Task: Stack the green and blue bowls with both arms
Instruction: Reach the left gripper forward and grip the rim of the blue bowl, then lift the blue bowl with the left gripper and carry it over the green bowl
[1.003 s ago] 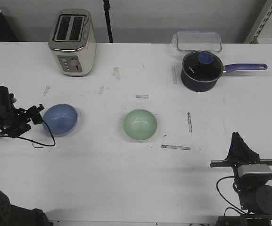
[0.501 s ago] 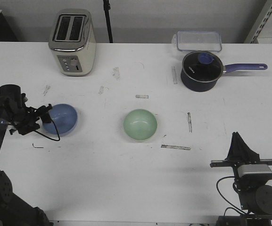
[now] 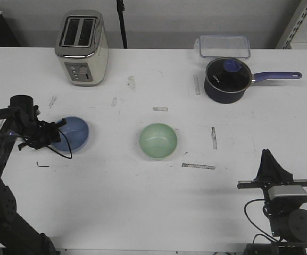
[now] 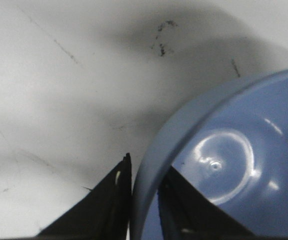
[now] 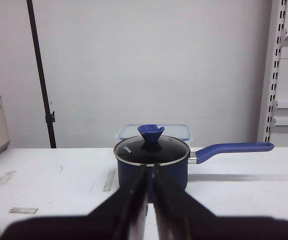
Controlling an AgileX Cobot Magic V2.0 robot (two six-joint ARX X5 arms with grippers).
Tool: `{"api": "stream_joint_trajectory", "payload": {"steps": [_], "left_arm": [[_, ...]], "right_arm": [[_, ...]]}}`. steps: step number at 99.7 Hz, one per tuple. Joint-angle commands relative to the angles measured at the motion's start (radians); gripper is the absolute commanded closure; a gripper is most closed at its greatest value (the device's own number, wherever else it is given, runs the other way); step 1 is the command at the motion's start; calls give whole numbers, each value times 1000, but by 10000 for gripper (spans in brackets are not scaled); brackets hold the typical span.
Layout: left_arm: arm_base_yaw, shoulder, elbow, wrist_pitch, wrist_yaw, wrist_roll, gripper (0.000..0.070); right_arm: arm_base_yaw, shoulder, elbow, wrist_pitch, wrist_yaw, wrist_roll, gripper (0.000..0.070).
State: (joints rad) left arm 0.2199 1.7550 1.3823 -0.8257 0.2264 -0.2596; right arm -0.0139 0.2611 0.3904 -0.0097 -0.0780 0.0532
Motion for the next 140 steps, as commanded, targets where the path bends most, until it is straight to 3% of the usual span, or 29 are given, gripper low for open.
{"api": "stream_joint_trajectory", "payload": {"steps": [1, 6, 10, 60, 80, 111, 140], "left_arm": [[-2, 24, 9, -10, -2, 7, 635], [-5, 24, 9, -13, -1, 3, 646], [-7, 20, 9, -13, 0, 0, 700], [-76, -141, 65, -68, 37, -75, 699], [-195, -145, 175, -91, 37, -81, 699], [-426, -117, 220, 12, 37, -198, 699], [-595, -21, 274, 19, 37, -206, 699]], "right_arm": [[0, 0, 3, 10, 0, 10, 687], [0, 0, 3, 11, 0, 10, 687], [0, 0, 3, 11, 0, 10, 687], [0, 0, 3, 10, 0, 10, 687], [0, 0, 3, 10, 0, 10, 687], [0, 0, 4, 10, 0, 10, 687], [0, 0, 3, 10, 0, 10, 687]]}}
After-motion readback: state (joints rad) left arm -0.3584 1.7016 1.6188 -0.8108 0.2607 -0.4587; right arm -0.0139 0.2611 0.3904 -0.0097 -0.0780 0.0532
